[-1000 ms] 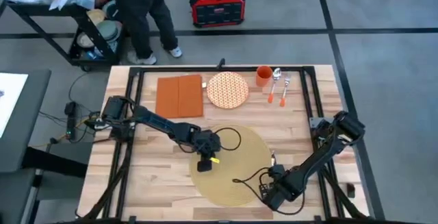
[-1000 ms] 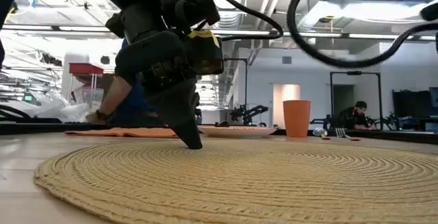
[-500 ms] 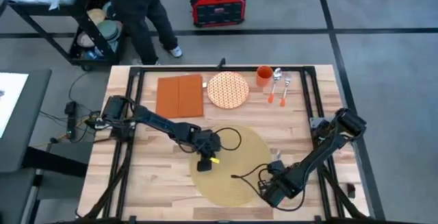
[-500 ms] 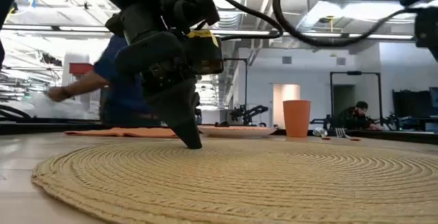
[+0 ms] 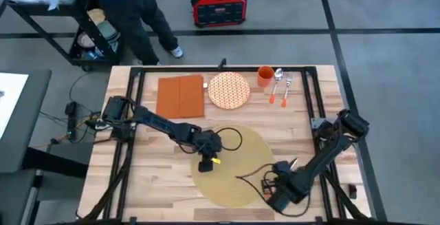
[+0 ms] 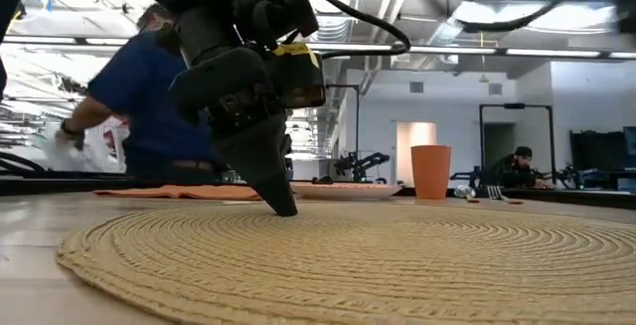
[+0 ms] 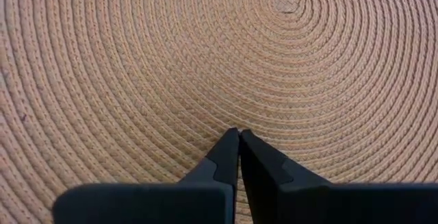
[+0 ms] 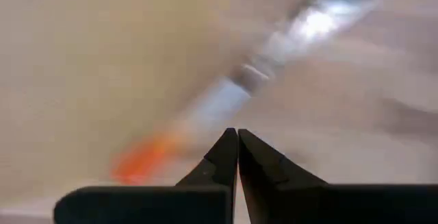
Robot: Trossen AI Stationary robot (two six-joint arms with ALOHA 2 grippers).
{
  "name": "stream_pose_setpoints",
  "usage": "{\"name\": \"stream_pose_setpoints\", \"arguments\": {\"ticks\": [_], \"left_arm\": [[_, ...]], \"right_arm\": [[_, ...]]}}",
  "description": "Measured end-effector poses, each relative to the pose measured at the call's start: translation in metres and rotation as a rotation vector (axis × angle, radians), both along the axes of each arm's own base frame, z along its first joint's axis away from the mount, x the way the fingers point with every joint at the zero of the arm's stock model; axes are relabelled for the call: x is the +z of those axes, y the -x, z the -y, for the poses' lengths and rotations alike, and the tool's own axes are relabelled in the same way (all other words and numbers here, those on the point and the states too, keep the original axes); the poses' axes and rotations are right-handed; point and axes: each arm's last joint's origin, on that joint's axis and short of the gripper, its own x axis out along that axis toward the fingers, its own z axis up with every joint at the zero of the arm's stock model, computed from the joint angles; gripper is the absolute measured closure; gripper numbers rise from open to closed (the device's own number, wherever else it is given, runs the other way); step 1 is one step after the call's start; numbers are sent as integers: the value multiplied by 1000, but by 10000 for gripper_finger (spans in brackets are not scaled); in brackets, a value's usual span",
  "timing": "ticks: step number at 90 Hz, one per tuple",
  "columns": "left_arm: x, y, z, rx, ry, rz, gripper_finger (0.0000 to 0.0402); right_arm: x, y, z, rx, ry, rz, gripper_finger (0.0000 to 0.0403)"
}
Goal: Set table place
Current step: Put the orange knife on the brown placemat
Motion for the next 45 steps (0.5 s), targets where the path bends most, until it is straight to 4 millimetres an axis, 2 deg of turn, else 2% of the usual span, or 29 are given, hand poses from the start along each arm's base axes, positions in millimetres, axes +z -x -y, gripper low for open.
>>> {"name": "stream_pose_setpoints", "arguments": {"ticks": [12, 19, 32, 45], "left_arm": [[0, 0, -1, -1, 2, -1, 402], [0, 0, -3, 2, 3, -2, 402], [-1, 0, -5, 9, -4, -15, 402], [-1, 0, -6, 19, -2, -13, 402]], "right_arm": [[0, 9, -2, 4, -23, -94, 403], [-13, 7, -6, 7, -79, -80, 403], [-53, 2, -14, 20, -180, -78, 403], [-59, -6, -7, 64, -147, -90, 402]]}}
